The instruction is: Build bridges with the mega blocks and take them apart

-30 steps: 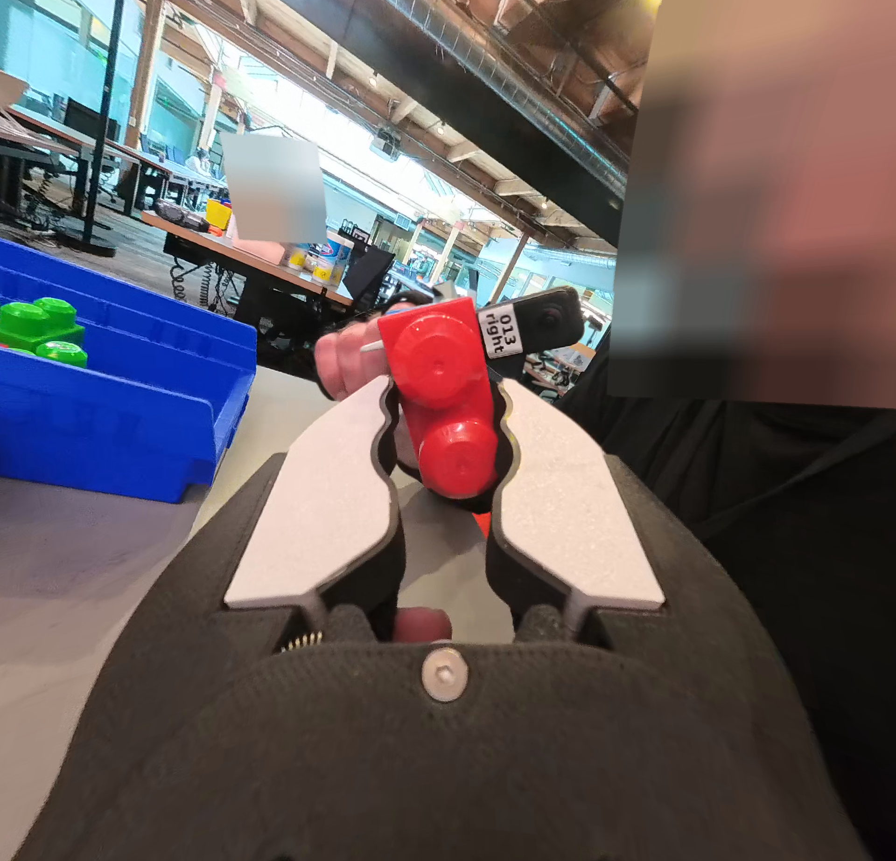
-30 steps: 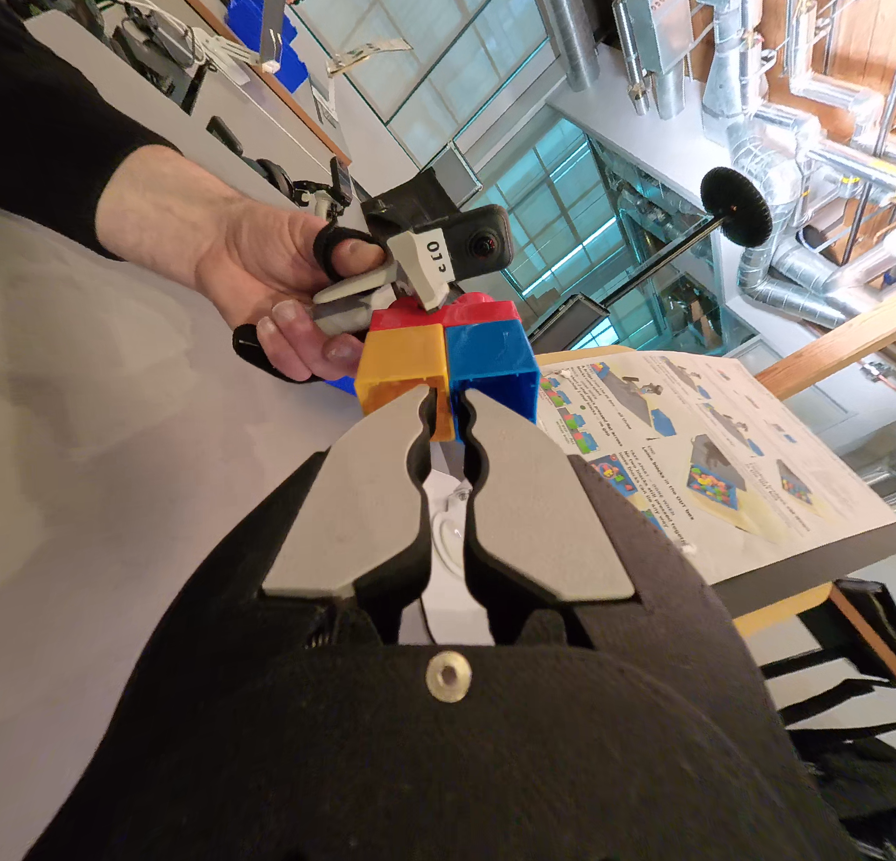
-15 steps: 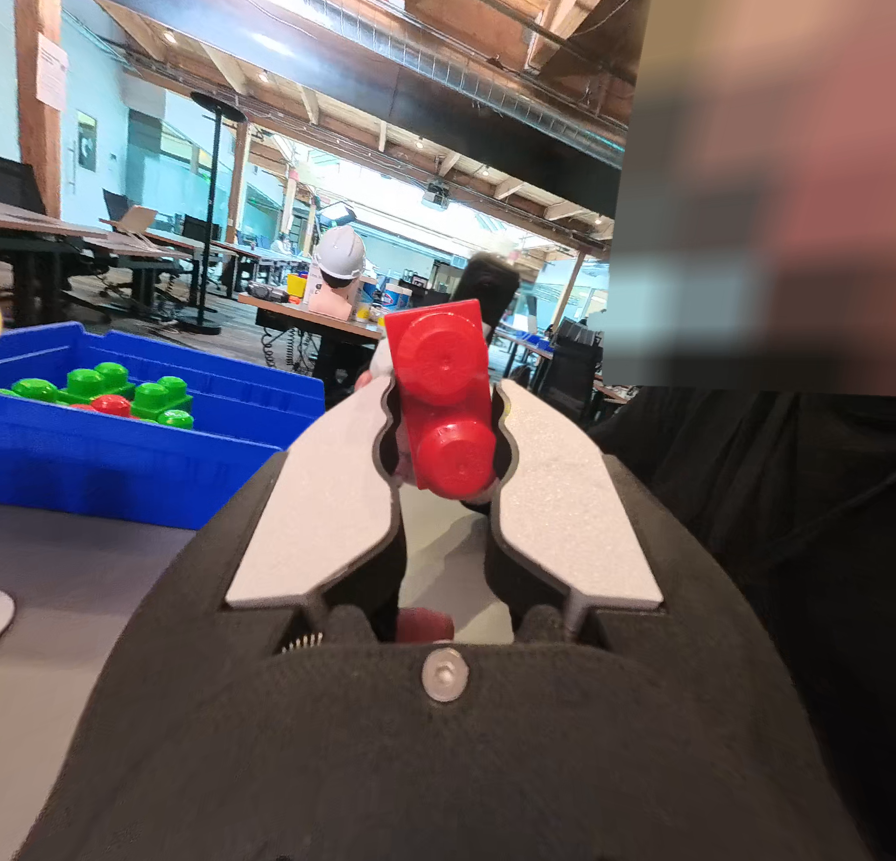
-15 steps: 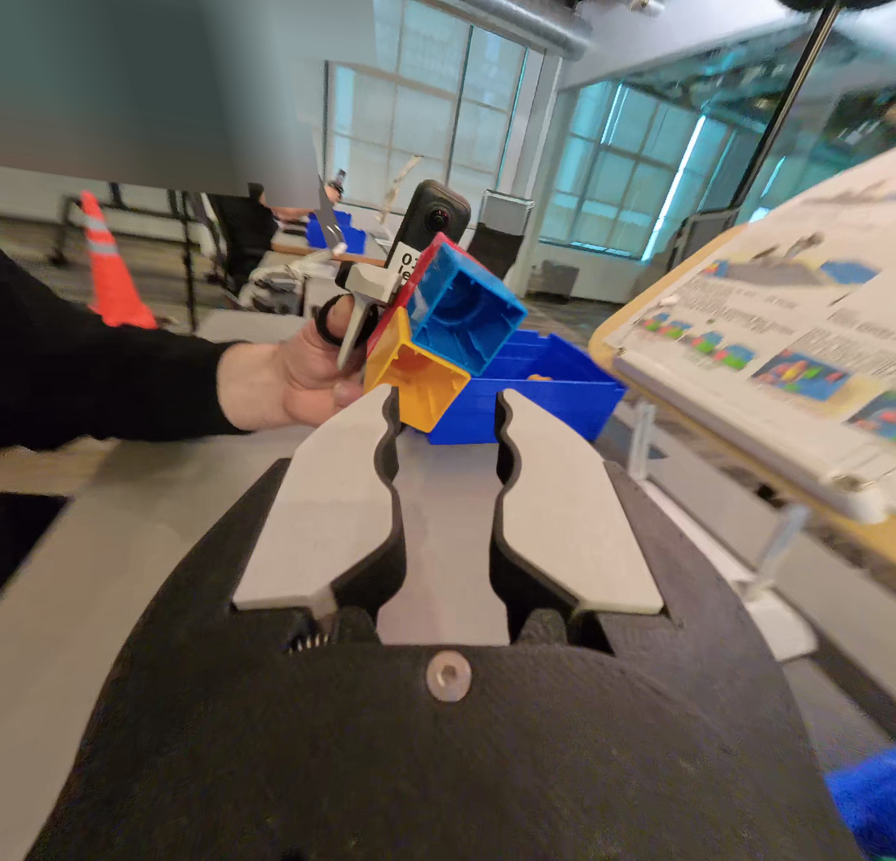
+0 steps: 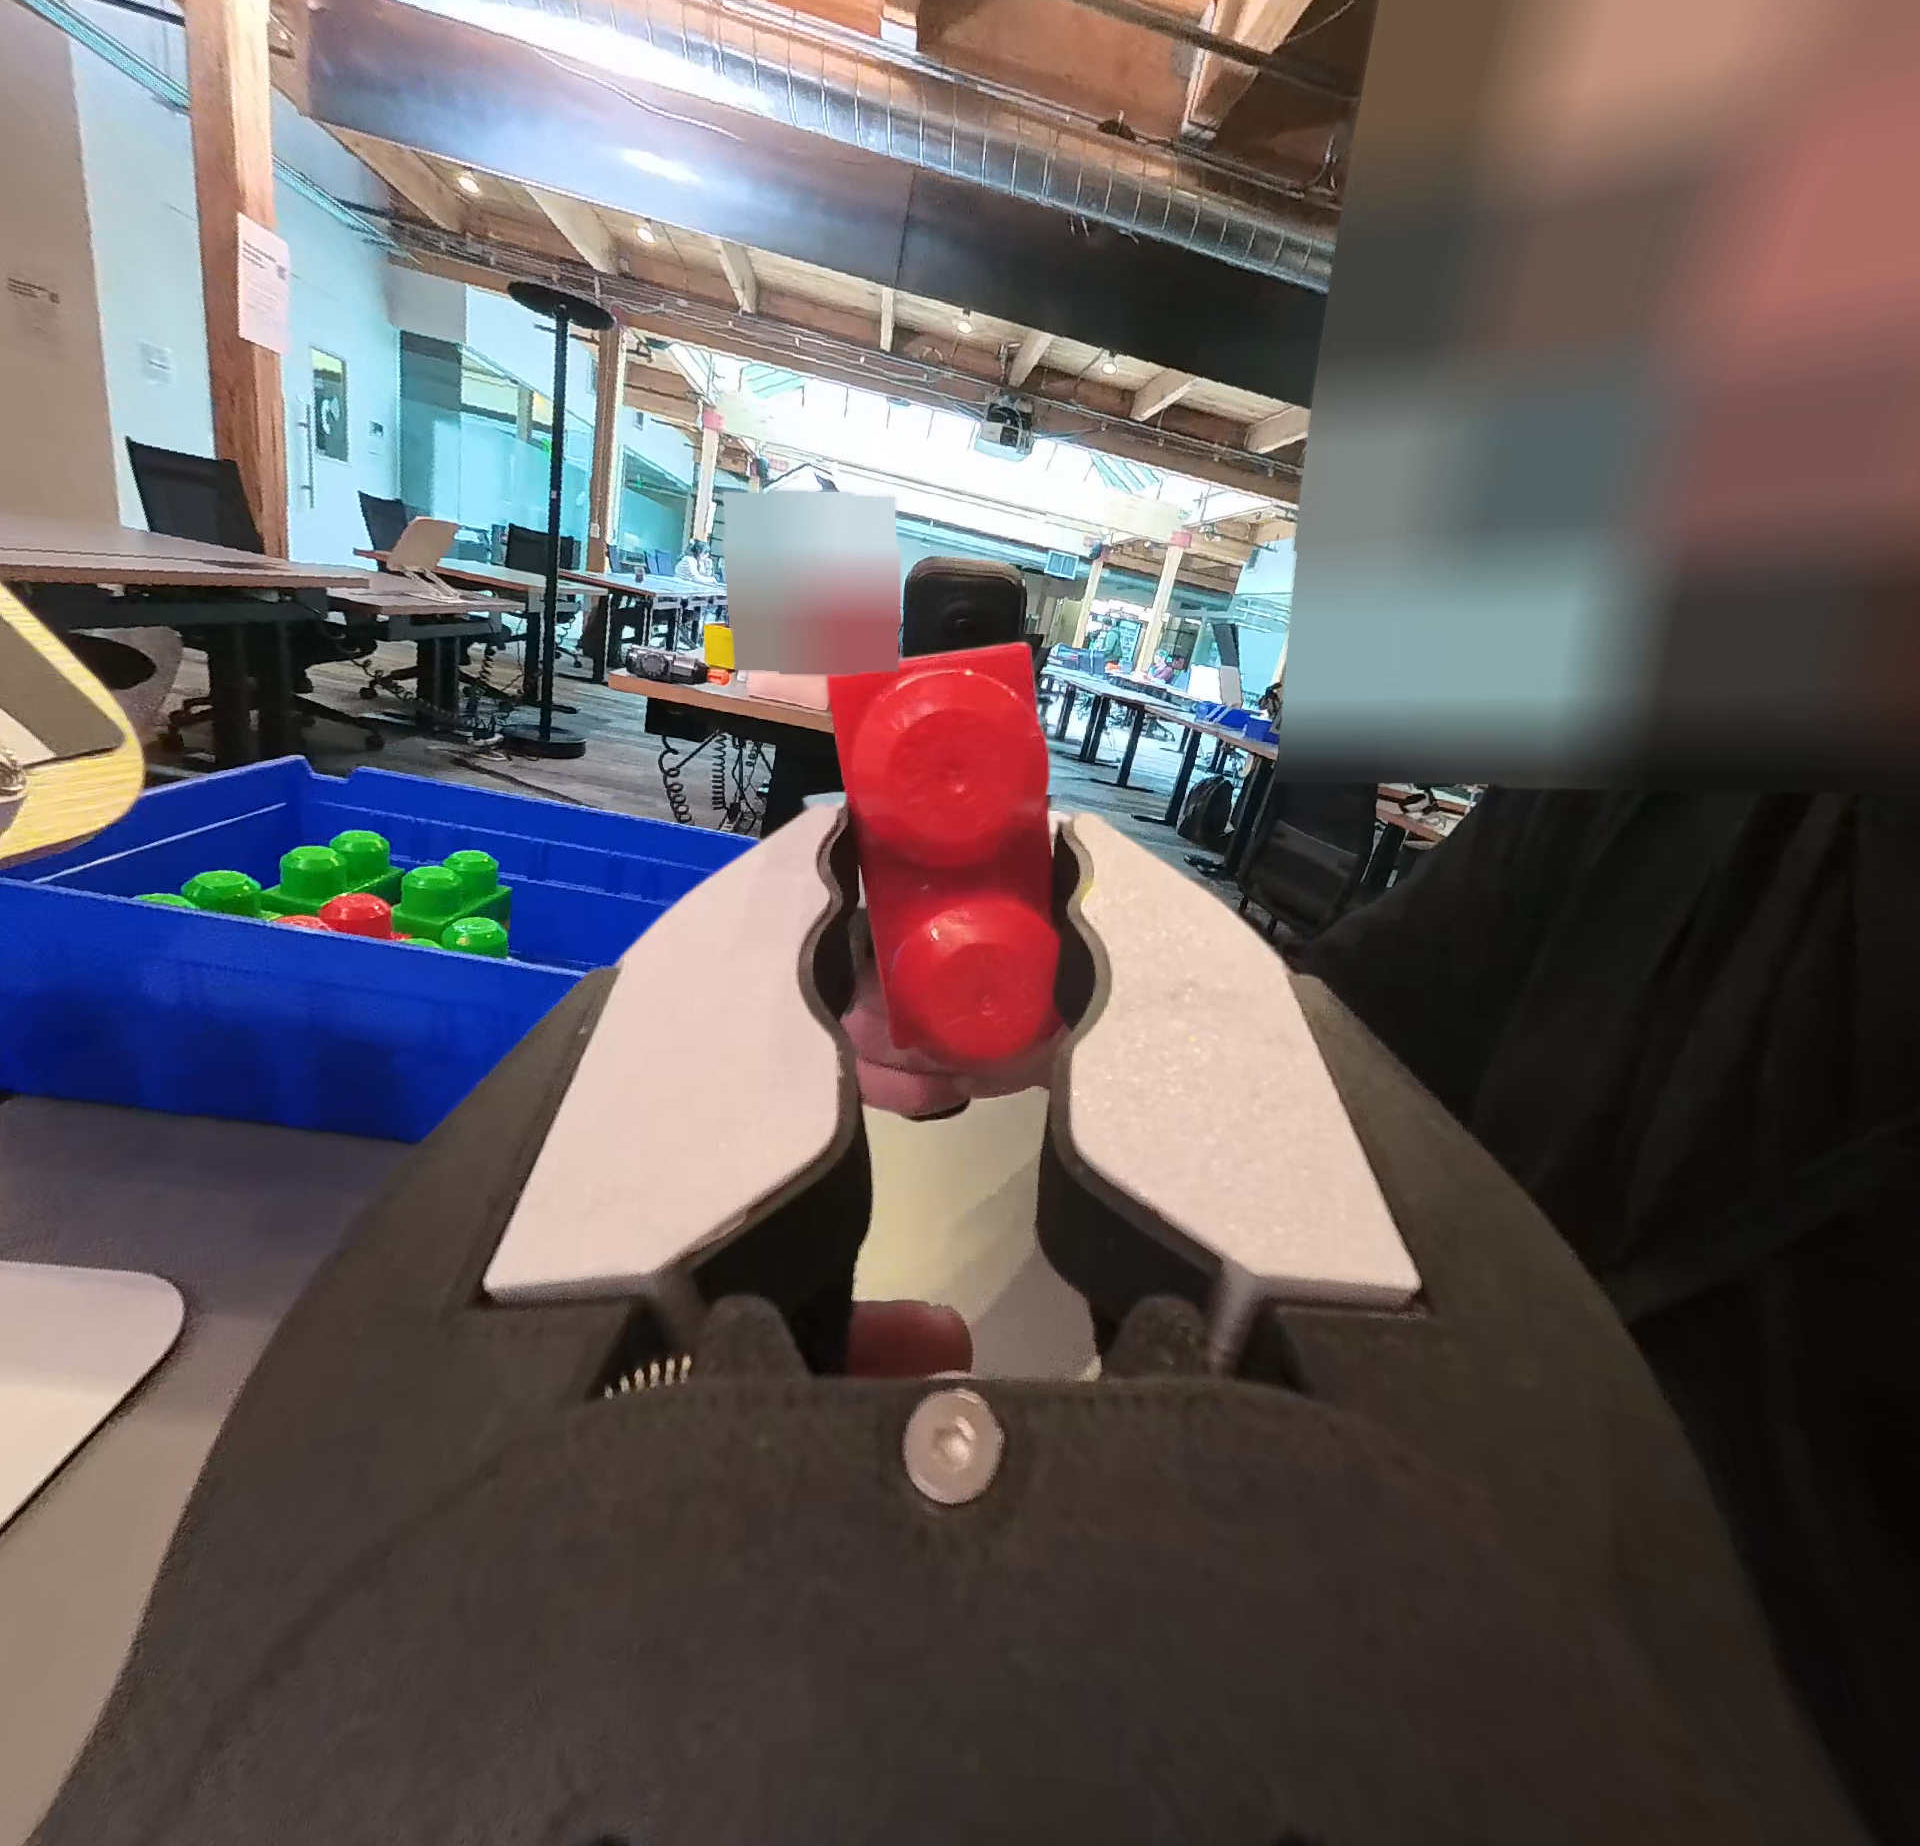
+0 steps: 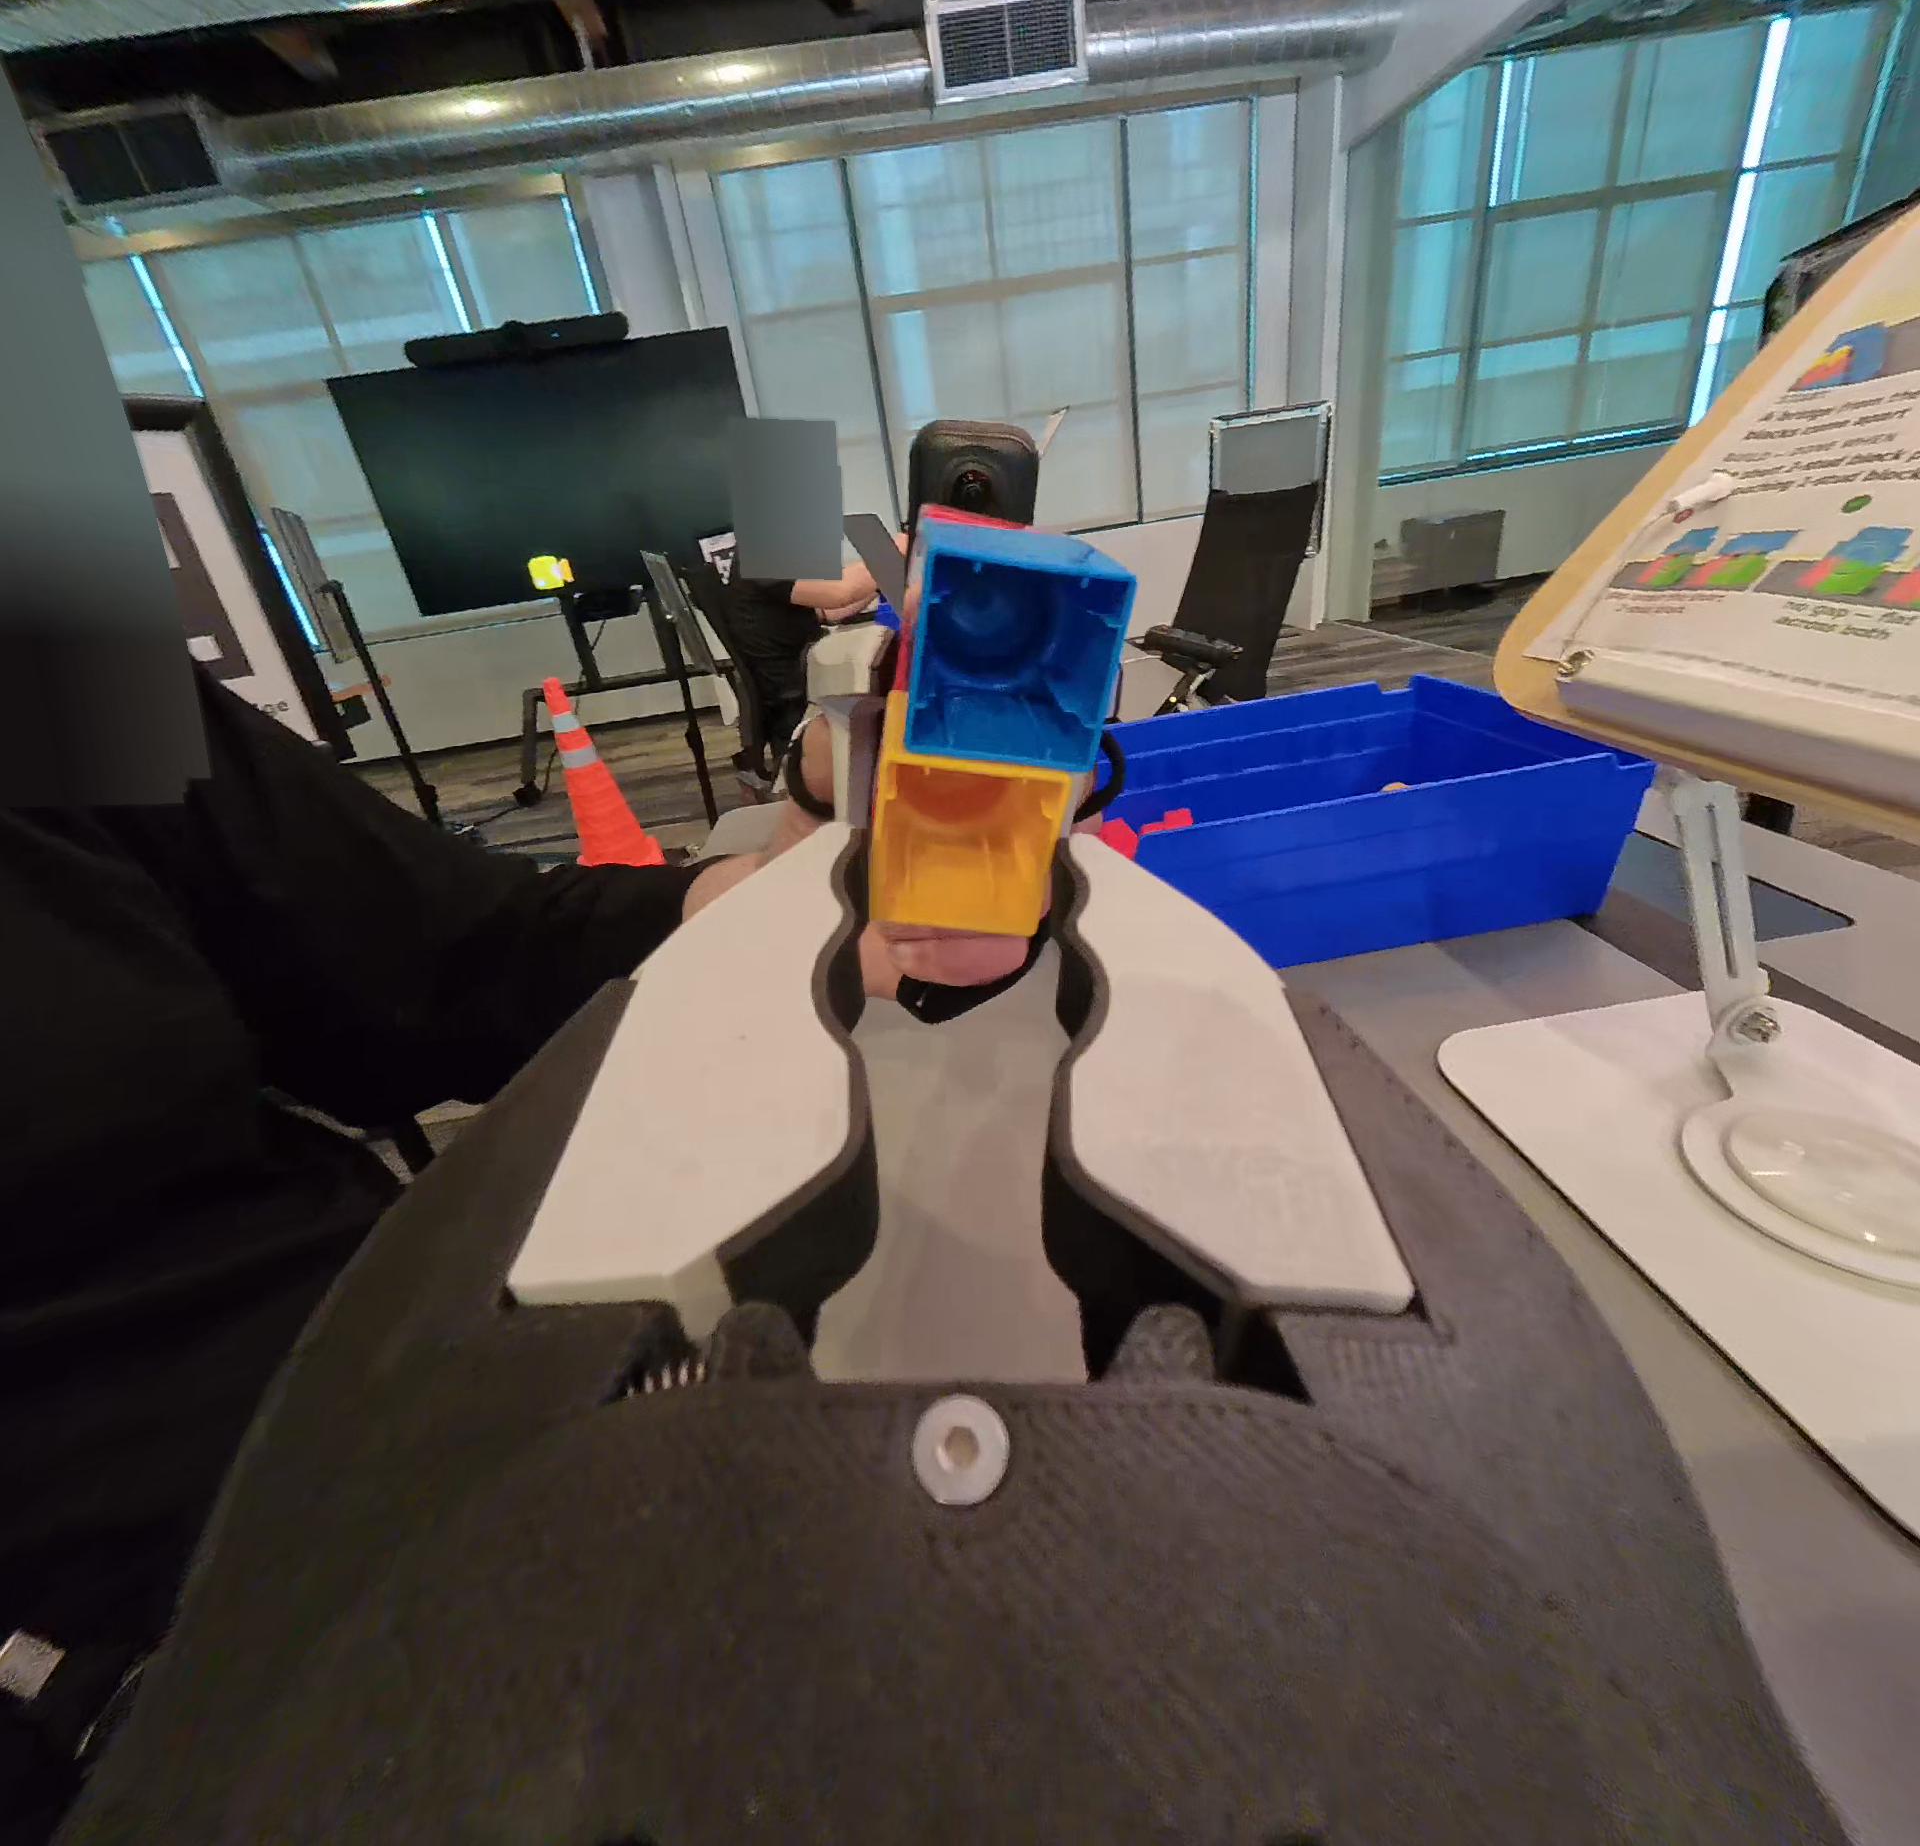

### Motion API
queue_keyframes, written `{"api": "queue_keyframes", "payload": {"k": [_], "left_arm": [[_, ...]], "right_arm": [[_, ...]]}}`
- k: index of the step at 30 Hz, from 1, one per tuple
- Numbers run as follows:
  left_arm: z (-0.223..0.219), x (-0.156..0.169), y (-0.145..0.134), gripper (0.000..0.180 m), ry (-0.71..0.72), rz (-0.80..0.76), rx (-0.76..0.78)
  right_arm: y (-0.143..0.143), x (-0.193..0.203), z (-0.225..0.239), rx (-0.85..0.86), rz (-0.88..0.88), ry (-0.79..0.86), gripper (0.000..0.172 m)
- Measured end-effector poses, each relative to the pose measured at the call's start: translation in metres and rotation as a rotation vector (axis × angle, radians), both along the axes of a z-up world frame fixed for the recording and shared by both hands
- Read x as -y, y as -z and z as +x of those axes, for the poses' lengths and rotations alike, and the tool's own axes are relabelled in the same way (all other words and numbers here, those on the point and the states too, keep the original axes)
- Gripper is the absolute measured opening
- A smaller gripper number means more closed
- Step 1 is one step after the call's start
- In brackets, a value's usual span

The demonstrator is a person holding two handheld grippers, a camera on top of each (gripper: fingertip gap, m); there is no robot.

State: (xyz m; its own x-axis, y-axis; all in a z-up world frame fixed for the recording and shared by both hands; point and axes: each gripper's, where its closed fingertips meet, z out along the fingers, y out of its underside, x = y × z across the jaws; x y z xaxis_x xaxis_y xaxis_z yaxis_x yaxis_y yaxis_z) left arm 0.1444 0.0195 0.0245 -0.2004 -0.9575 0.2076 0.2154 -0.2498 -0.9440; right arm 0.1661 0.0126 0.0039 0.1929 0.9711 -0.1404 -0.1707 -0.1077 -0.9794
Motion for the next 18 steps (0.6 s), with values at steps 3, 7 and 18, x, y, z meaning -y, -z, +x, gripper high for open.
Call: {"api": "queue_keyframes", "payload": {"k": [3,7,18], "left_arm": [[0.001,0.0,0.0,0.035,-0.016,0.019,-0.004],[0.001,0.0,0.001,0.035,-0.026,0.025,0.006],[0.0,-0.003,0.004,0.035,-0.052,0.054,0.01]], "right_arm": [[0.0,-0.001,0.001,-0.008,-0.013,0.003,0.032],[0.001,-0.002,0.0,-0.02,-0.036,-0.002,0.031],[0.009,-0.006,-0.004,-0.018,-0.082,-0.018,0.031]]}}
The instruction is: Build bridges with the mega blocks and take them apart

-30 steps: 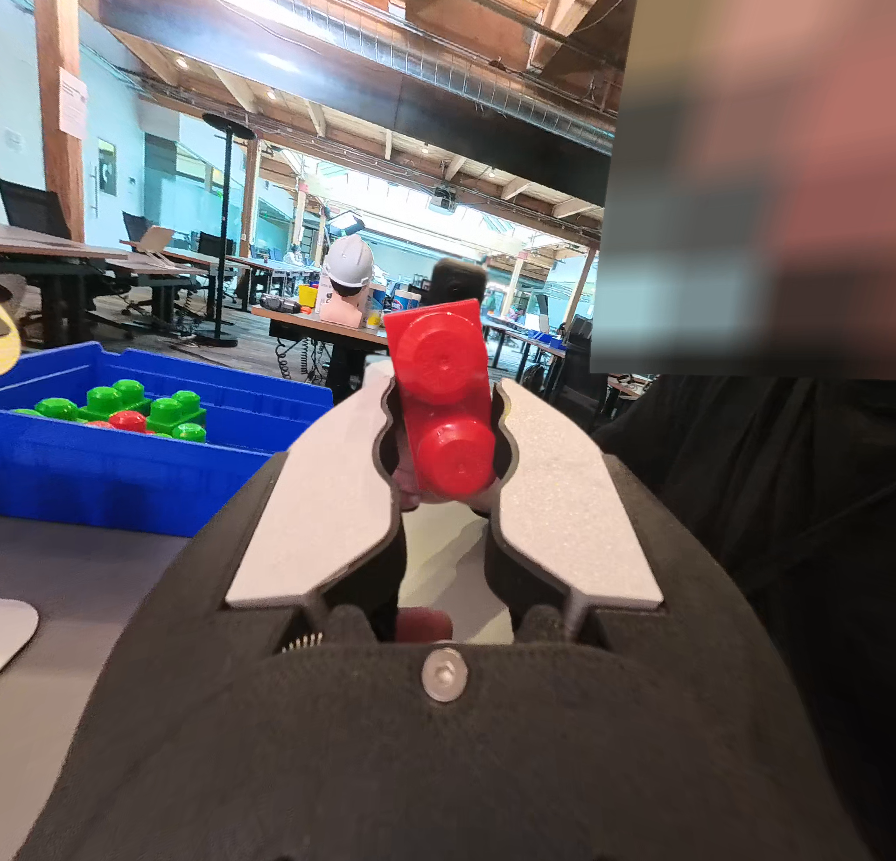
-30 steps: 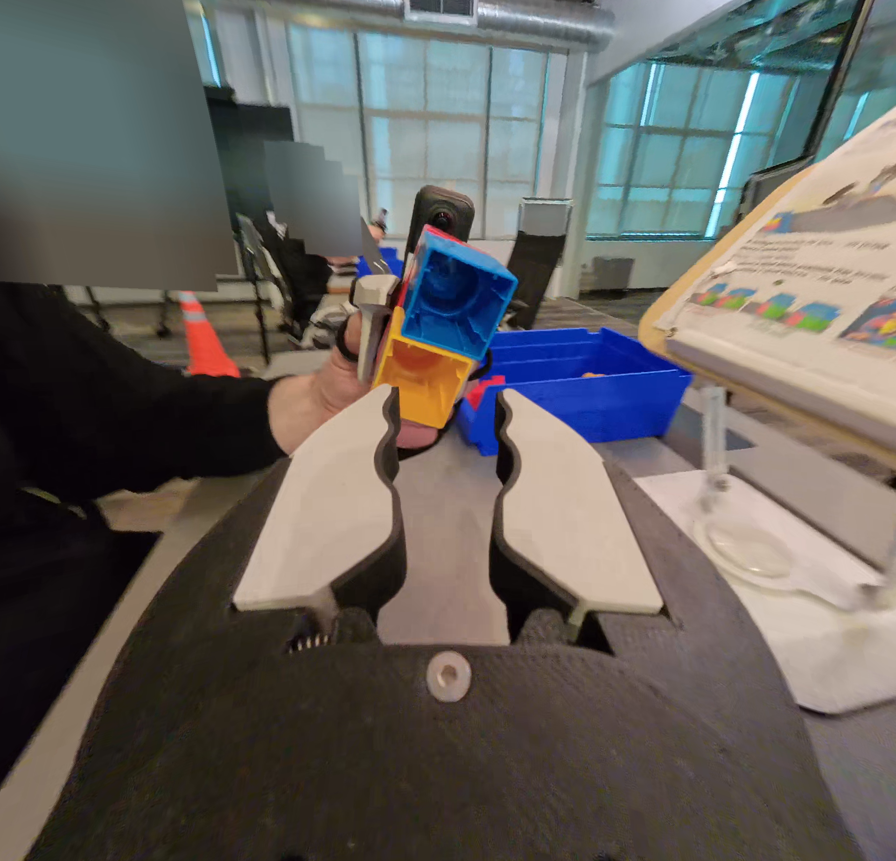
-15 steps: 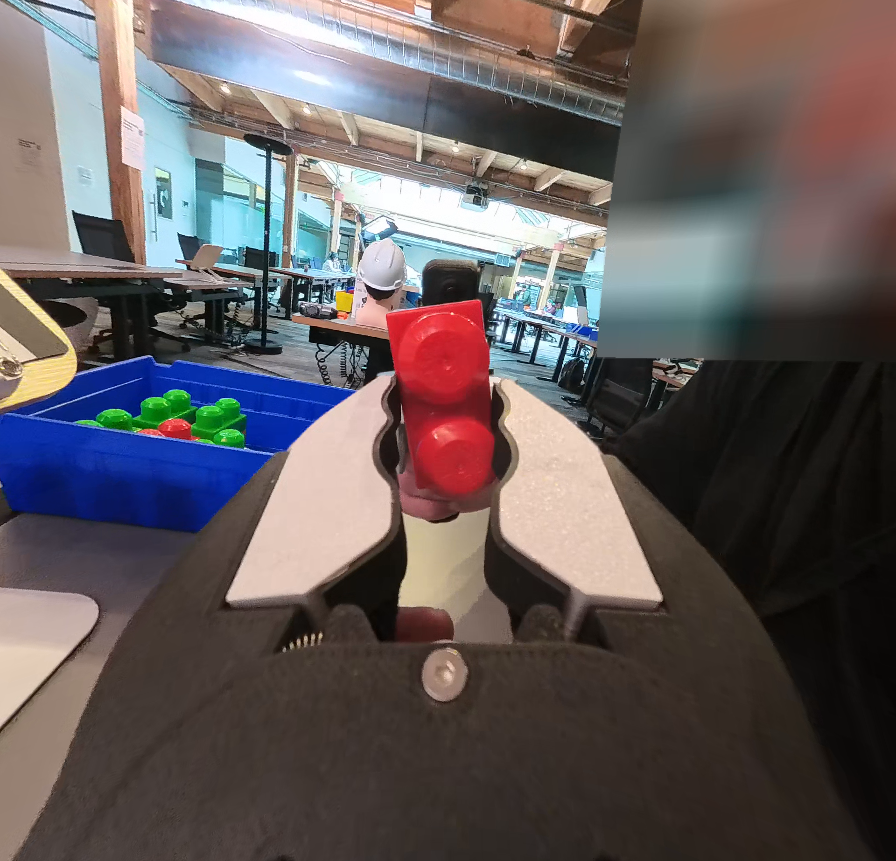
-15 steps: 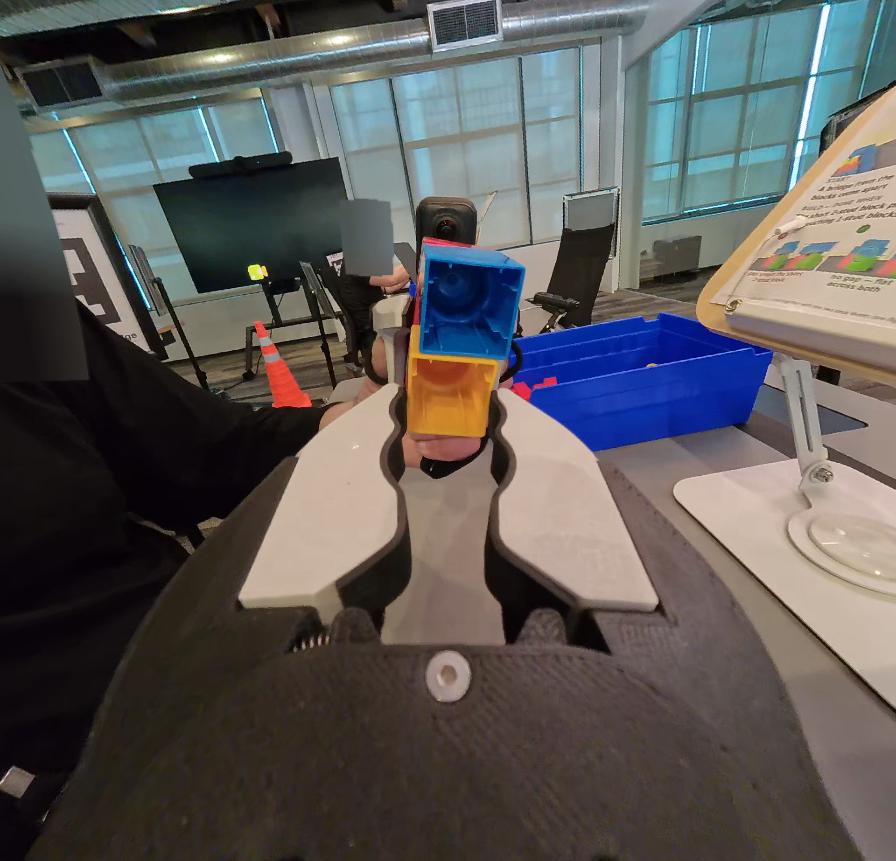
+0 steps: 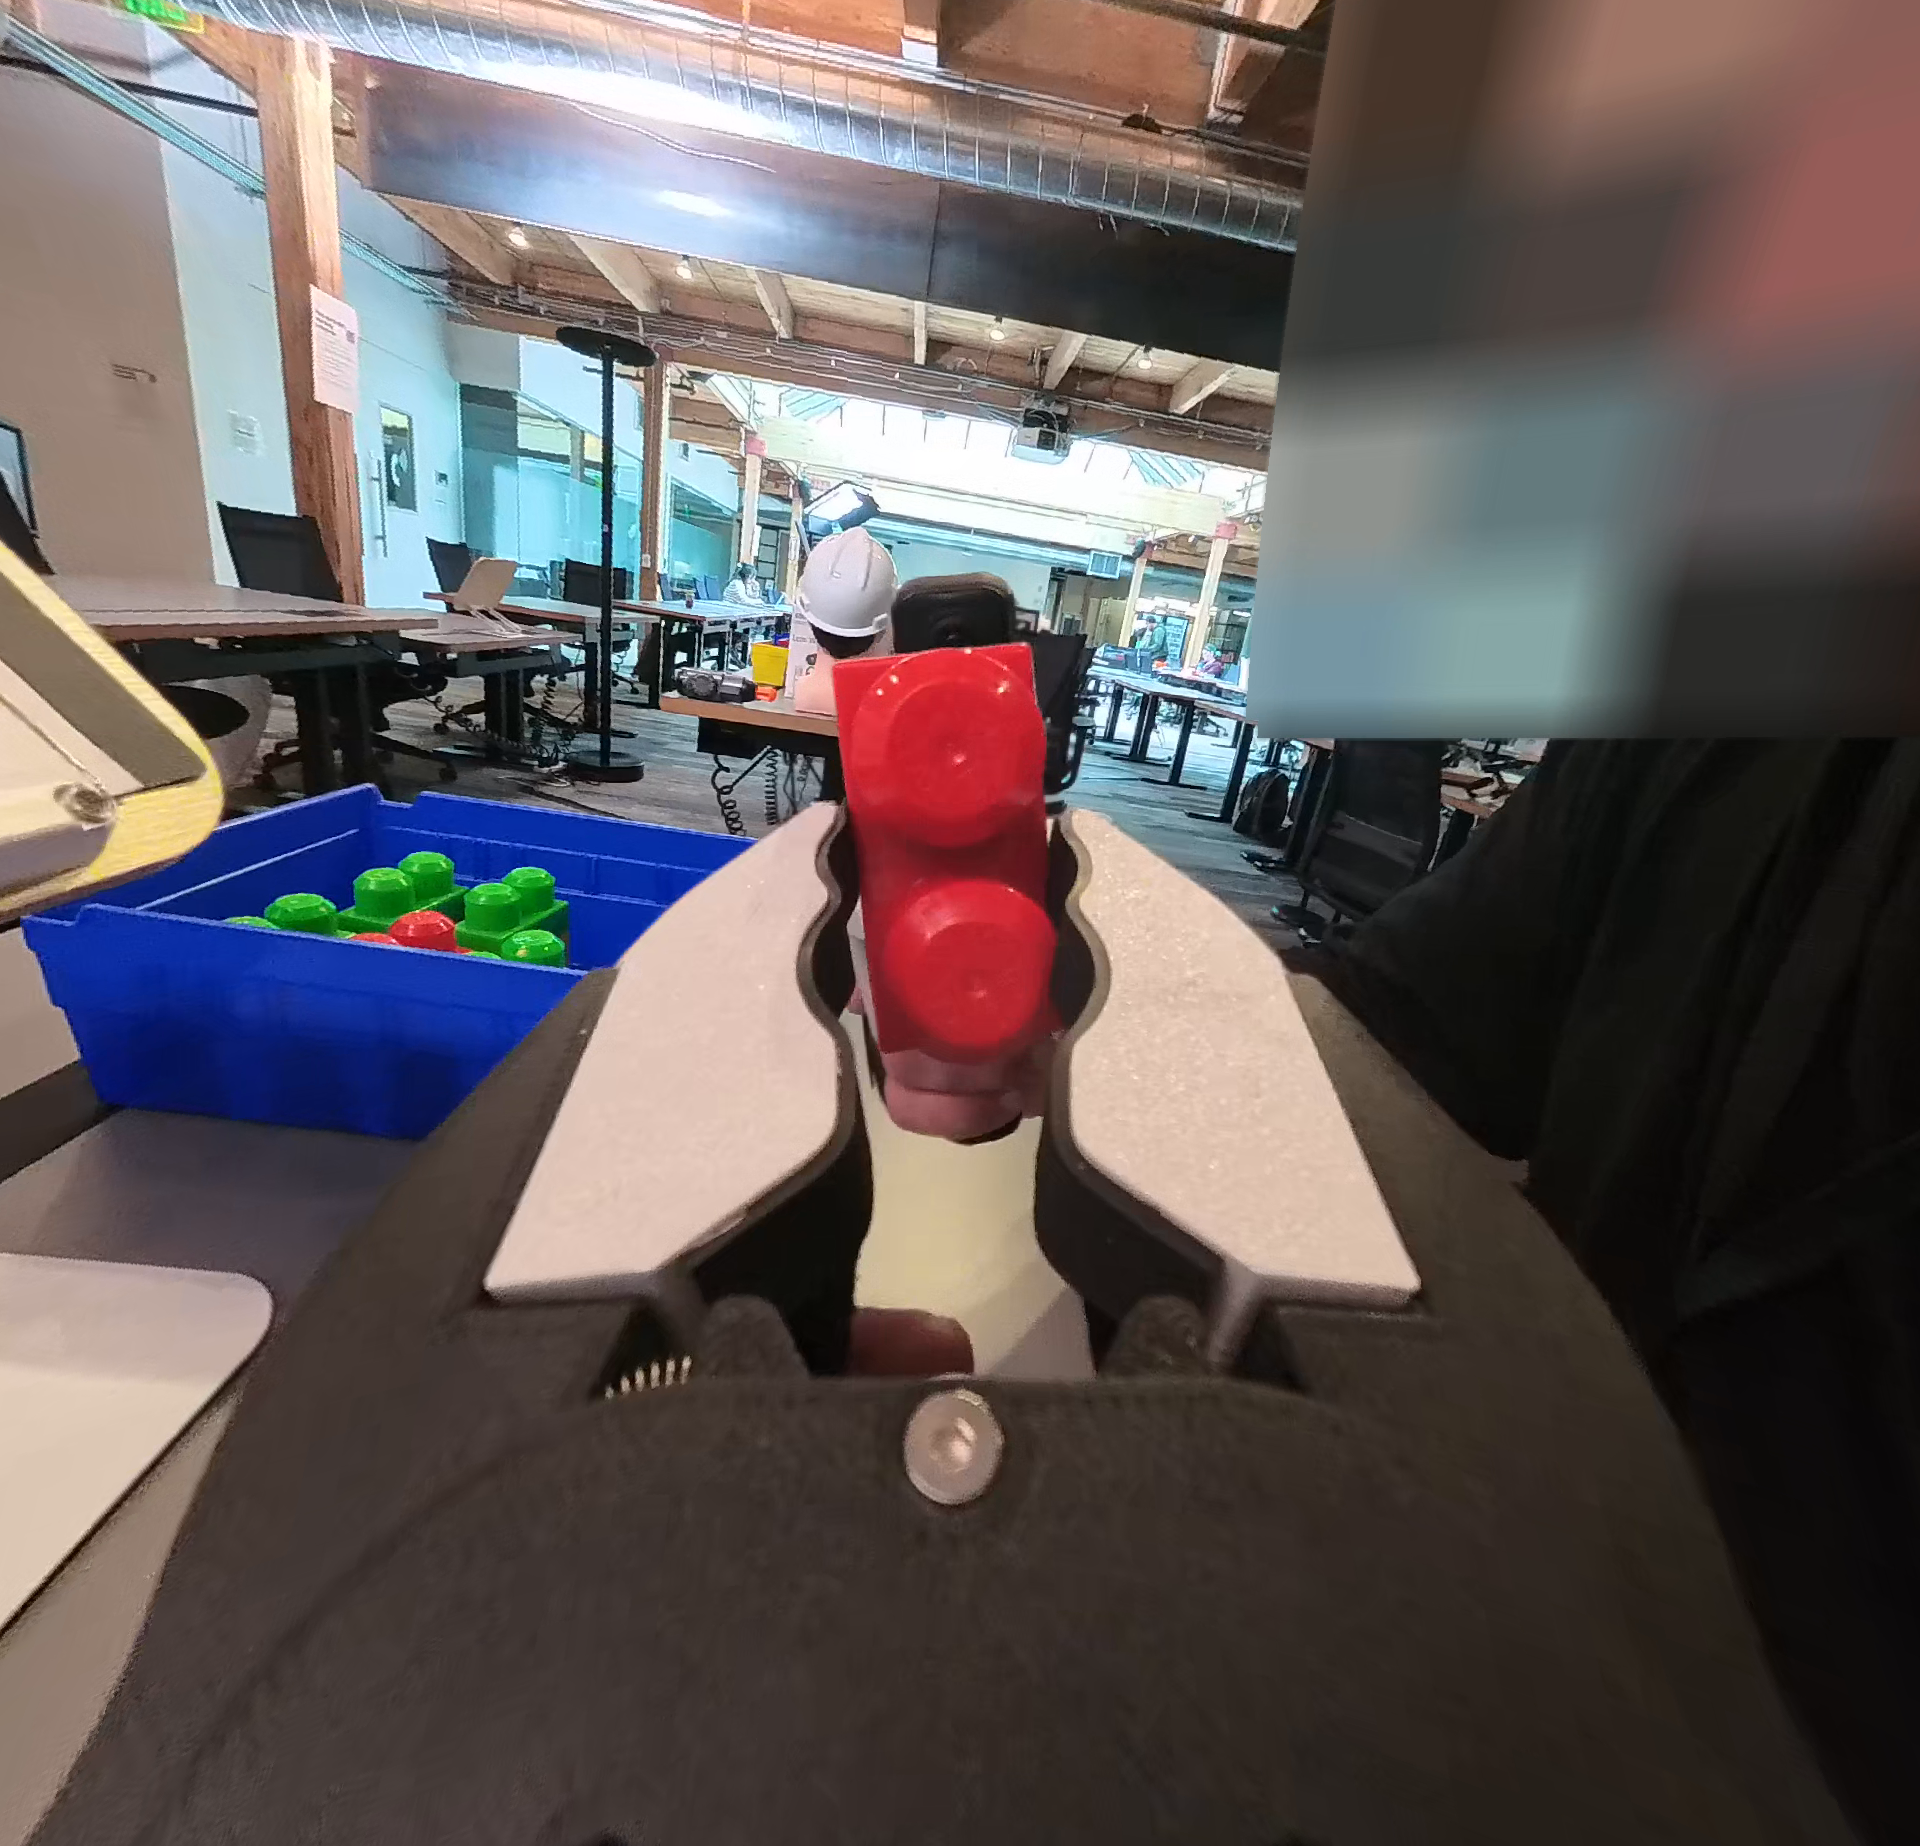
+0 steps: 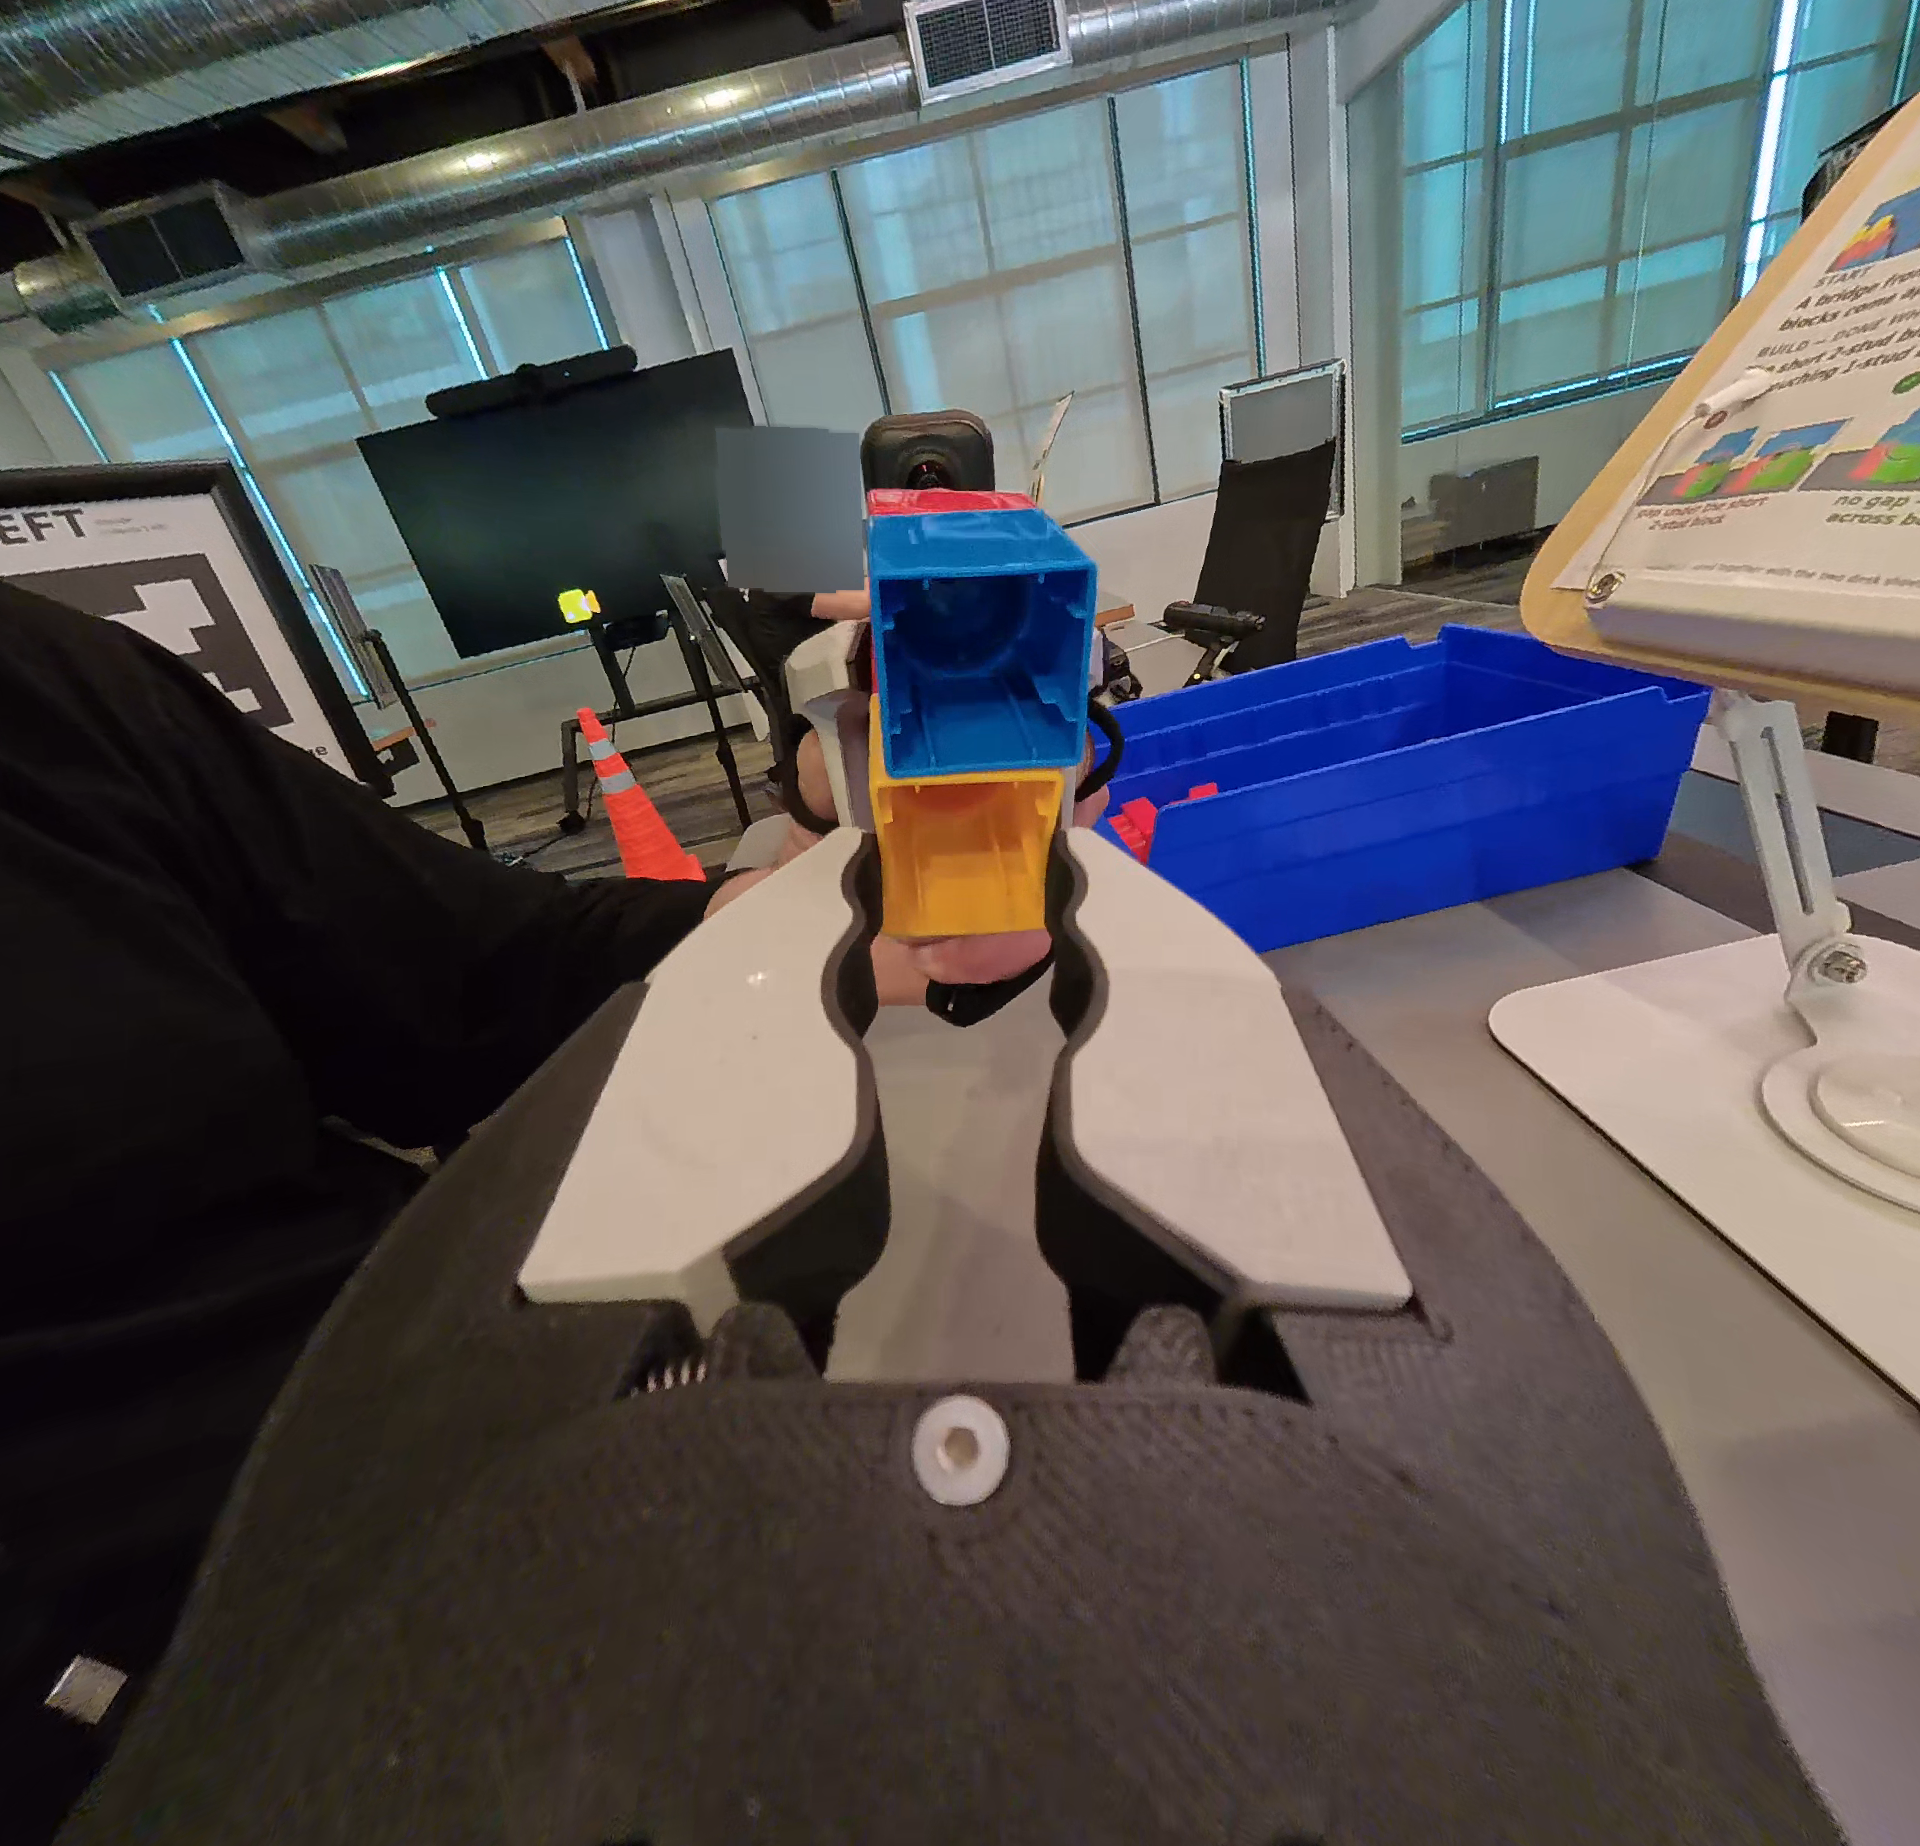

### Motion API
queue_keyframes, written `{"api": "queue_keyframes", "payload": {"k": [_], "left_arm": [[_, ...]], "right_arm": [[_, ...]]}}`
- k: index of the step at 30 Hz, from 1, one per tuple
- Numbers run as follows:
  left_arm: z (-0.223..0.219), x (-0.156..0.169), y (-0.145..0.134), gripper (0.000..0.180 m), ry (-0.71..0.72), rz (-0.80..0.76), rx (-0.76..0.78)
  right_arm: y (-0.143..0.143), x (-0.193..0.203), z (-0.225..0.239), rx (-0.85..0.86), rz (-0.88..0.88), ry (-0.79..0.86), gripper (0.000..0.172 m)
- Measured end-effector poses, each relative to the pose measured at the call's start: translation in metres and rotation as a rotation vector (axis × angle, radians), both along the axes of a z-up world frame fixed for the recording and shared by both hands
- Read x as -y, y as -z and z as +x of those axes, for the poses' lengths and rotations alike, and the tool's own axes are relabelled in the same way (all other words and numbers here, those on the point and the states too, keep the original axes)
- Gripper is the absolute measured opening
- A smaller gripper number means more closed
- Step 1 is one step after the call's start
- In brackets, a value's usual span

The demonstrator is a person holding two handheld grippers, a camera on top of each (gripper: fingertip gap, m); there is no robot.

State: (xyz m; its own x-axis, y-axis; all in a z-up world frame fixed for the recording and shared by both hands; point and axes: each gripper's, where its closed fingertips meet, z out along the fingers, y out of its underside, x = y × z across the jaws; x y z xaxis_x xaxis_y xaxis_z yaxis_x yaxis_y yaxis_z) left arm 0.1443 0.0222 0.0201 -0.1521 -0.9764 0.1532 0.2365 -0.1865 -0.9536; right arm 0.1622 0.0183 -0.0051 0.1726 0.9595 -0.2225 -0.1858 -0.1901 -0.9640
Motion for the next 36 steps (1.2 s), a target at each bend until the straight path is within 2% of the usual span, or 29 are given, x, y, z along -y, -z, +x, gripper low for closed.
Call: {"api": "queue_keyframes", "payload": {"k": [9,11,13,16,19,23,36], "left_arm": [[0.016,-0.002,0.023,0.034,0.027,-0.059,-0.125],[0.019,0.001,0.025,0.034,0.046,-0.06,-0.13],[0.02,-0.001,0.028,0.035,0.033,-0.058,-0.141],[0.018,0.0,0.026,0.034,0.069,-0.078,-0.109],[0.017,0.004,0.022,0.042,0.096,-0.066,-0.11],[0.016,0.004,0.023,0.036,0.083,-0.042,-0.127],[0.016,0.004,0.026,0.036,0.036,0.017,-0.134]], "right_arm": [[-0.011,-0.008,0.015,-0.083,0.02,0.036,0.044],[-0.015,-0.008,0.019,-0.121,0.013,0.032,0.034],[-0.012,-0.01,0.021,-0.115,-0.014,0.023,0.033],[-0.01,-0.01,0.018,-0.09,-0.013,0.026,0.033],[-0.007,-0.007,0.014,-0.061,-0.014,0.009,0.033],[-0.006,-0.004,0.012,-0.059,-0.027,-0.02,0.033],[-0.005,-0.004,0.01,-0.077,-0.039,-0.03,0.032]]}}
